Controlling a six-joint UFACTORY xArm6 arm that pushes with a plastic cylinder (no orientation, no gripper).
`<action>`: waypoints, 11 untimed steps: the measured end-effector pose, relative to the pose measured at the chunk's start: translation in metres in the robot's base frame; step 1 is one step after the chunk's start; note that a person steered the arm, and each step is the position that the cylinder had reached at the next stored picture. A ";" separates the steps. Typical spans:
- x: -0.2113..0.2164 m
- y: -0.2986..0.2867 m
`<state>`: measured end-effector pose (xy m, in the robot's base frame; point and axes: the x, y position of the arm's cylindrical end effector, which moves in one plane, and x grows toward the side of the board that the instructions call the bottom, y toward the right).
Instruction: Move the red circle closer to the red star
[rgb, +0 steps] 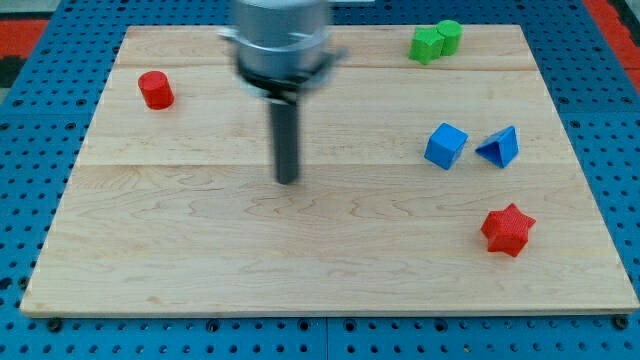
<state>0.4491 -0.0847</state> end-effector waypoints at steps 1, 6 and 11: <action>-0.010 -0.097; -0.081 -0.044; 0.021 0.091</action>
<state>0.4698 0.0063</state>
